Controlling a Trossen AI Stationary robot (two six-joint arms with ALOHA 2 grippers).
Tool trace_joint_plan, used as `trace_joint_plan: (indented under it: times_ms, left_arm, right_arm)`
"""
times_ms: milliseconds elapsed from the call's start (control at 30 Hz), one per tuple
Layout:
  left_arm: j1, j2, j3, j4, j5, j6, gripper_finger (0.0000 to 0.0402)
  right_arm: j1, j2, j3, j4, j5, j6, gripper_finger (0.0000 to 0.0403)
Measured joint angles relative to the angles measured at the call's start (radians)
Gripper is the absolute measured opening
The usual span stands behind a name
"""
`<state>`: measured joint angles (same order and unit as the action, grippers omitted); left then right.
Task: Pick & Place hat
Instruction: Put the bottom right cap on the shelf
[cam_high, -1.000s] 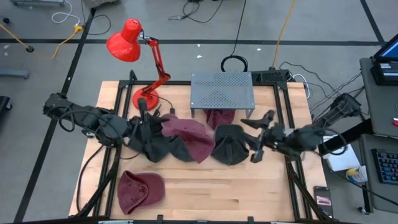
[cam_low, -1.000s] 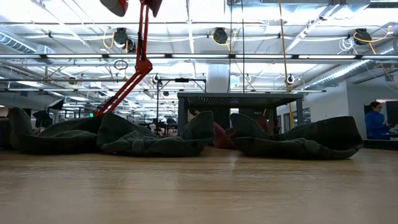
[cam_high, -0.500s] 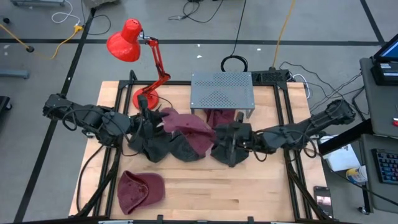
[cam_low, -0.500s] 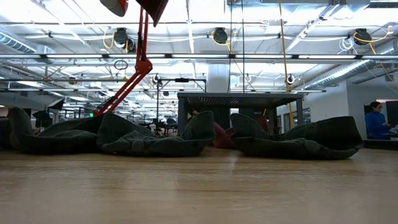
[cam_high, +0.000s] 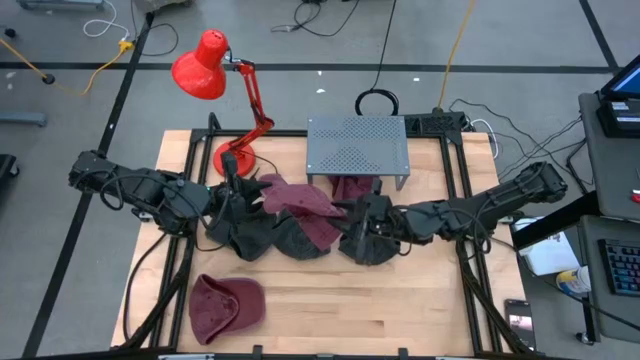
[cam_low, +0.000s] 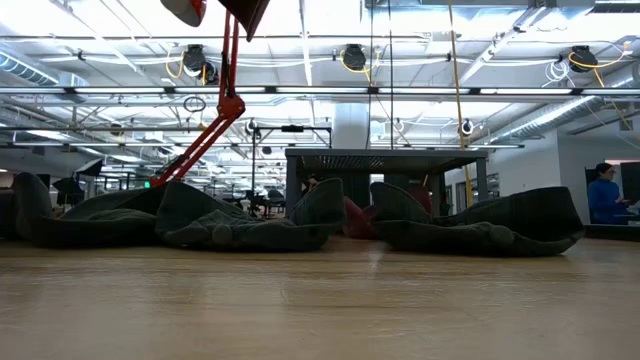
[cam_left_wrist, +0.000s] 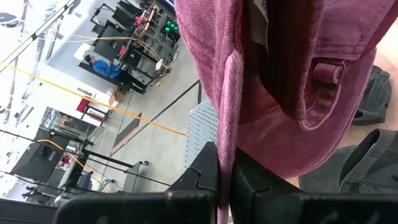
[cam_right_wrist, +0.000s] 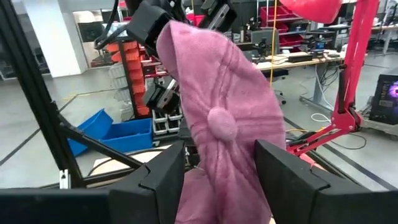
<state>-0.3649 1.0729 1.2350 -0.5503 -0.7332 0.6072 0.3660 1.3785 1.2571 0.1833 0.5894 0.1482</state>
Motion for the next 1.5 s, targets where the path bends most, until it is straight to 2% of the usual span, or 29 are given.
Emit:
trace_joint_plan:
  times_ms: [100,267,333,433,633,733,867,1000,1133,1300,1500]
  left_arm:
    - [0.000,0.000,0.000,0.000,0.001,-0.001,0.0011]
    - [0.000,0.000,0.000,0.000,0.003,-0.025,0.0013]
    - [0.000,0.000,0.000,0.000,0.017,-0.060,0.0016]
    - [0.000,0.000,0.000,-0.001,0.048,-0.188,0.0030]
    - [0.000,0.000,0.000,-0.080,0.111,-0.673,0.0072]
    - [0.000,0.000,0.000,-0.142,0.198,-0.850,0.0086]
    - [0.000,0.000,0.000,-0.178,0.297,-1.041,0.0096]
    - [0.000,0.000,0.000,-0.182,0.332,-1.151,0.0098]
    - [0.000,0.000,0.000,-0.182,0.337,-1.226,0.0098]
    - [0.000,0.000,0.000,-0.182,0.344,-1.269,0.0098]
    - [0.000,0.000,0.000,-0.180,0.377,-1.289,0.0097]
  right_arm:
    - [0.000,0.000,0.000,-0.002,-0.045,0.018,0.0148]
    - [0.000,0.000,0.000,-0.001,-0.064,0.031,0.0030]
    - [0.000,0.000,0.000,0.000,-0.063,0.029,0.0012]
    - [0.006,-0.014,0.000,-0.005,-0.027,0.018,0.0005]
    - [0.004,-0.051,0.000,-0.017,0.080,-0.046,0.0003]
    - [-0.016,-0.056,0.047,-0.130,0.097,-0.038,0.0002]
    - [-0.058,-0.044,0.171,-0.383,0.096,0.015,0.0001]
    - [-0.118,-0.023,0.277,-0.568,0.095,0.050,0.0001]
    - [-0.171,-0.018,0.327,-0.629,0.103,0.036,0.0001]
    - [-0.224,-0.016,0.338,-0.648,0.210,-0.024,0.0001]
    - [-0.278,-0.016,0.338,-0.649,0.399,-0.059,0.0000]
